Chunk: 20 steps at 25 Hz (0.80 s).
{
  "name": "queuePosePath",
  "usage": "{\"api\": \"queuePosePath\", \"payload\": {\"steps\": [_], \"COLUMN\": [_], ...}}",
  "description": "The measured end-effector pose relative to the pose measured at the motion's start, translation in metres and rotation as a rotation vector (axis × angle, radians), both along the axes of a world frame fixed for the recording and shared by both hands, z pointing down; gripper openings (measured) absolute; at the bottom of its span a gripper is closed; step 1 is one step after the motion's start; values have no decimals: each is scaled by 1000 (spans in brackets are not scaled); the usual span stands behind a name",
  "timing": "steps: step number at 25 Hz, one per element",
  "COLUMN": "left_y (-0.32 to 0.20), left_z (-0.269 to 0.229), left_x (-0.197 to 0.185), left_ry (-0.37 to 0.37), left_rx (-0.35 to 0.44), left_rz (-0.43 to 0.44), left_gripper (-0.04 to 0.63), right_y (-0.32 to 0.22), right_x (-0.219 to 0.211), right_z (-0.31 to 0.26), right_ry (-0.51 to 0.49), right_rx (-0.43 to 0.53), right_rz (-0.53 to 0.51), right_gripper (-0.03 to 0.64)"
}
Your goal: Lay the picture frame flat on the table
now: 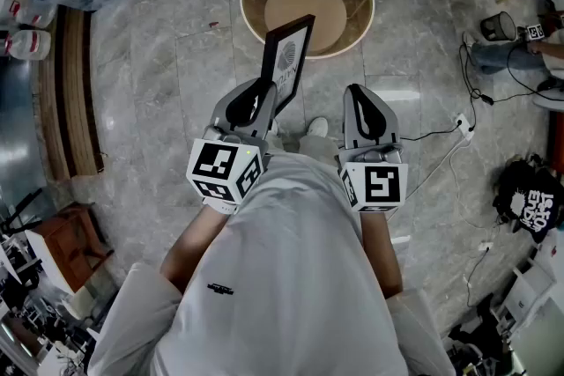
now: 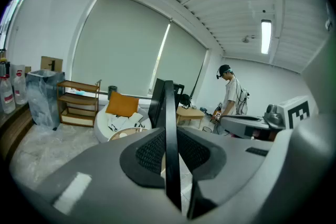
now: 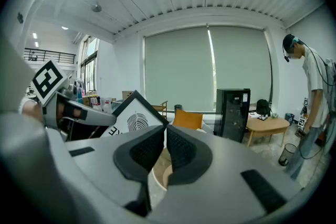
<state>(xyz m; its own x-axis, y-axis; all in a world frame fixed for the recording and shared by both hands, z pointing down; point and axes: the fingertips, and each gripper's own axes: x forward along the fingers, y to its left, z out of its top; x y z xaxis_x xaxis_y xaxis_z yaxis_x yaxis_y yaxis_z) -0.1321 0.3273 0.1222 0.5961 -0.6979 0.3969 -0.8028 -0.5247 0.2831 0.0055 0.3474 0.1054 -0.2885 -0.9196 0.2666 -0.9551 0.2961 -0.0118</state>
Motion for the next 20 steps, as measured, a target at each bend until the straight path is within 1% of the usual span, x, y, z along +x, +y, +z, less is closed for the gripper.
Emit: {"api": "queuePosePath", "payload": {"steps": [4,10,16,20], "left_y": [-3,-1,-2,-4], "left_z": [1,-1,-1,-1], "left_x": [0,1,2,13], "left_ry": [3,-3,-21,-34], "left_rx": [5,9,9,13], "left_rz": [3,-2,-20,-31], "left_gripper": [66,66,66,66], "right_y": [-2,0,1,3], "right_x": [-3,3,22,41], "right_z": [3,1,3,5], "right_ry": [5,-35,-25,-32], "right_rx": [1,9,14,19], "right_rz": [-5,16,35,27], "right_gripper": [12,14,14,12]}}
